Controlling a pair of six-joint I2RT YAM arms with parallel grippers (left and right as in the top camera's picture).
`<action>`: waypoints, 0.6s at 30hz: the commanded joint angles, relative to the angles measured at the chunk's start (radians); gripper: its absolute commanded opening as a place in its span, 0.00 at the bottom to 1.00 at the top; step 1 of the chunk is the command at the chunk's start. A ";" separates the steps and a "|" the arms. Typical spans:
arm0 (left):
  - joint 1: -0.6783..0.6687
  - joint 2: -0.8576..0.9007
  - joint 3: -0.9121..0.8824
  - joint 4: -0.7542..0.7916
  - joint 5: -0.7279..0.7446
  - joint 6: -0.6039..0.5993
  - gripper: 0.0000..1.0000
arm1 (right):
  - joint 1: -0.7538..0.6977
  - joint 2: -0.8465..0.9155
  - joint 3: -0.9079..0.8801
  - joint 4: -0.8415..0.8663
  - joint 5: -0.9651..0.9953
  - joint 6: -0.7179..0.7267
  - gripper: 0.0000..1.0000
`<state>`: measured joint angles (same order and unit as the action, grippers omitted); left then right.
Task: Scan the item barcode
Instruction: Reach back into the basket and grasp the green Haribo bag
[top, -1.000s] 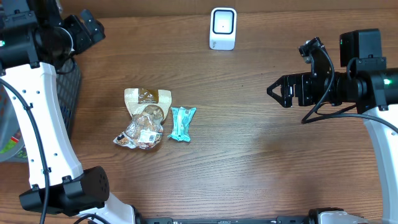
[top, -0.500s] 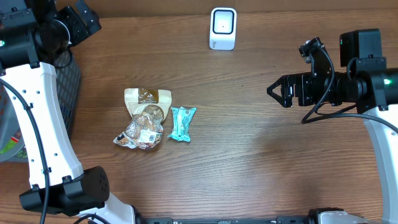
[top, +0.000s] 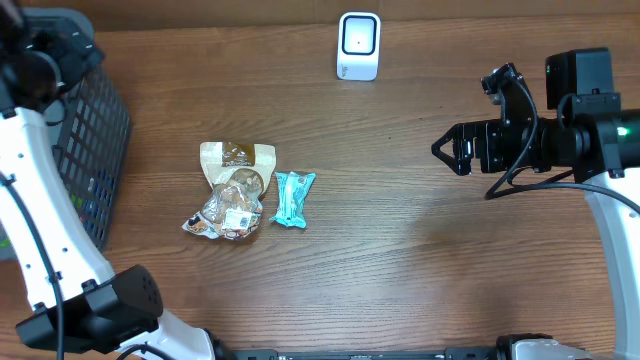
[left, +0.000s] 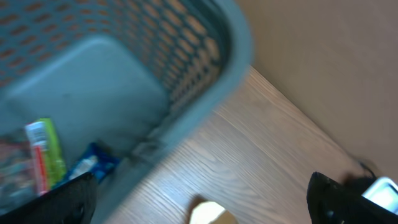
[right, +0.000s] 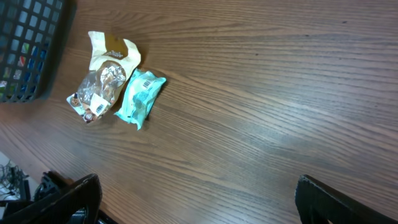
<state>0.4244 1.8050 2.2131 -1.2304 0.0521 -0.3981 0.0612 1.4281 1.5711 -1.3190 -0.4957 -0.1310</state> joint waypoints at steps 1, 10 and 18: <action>0.051 0.011 0.036 -0.001 0.027 0.004 0.98 | 0.003 -0.004 0.025 0.013 0.008 0.000 1.00; 0.259 0.090 0.033 -0.034 -0.035 0.009 0.98 | 0.003 -0.004 0.025 0.005 0.005 0.000 1.00; 0.312 0.256 0.032 -0.139 -0.169 -0.061 0.83 | 0.003 0.002 0.025 0.023 0.005 0.000 1.00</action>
<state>0.7475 2.0022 2.2326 -1.3472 -0.0456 -0.4171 0.0616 1.4281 1.5711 -1.3029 -0.4904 -0.1310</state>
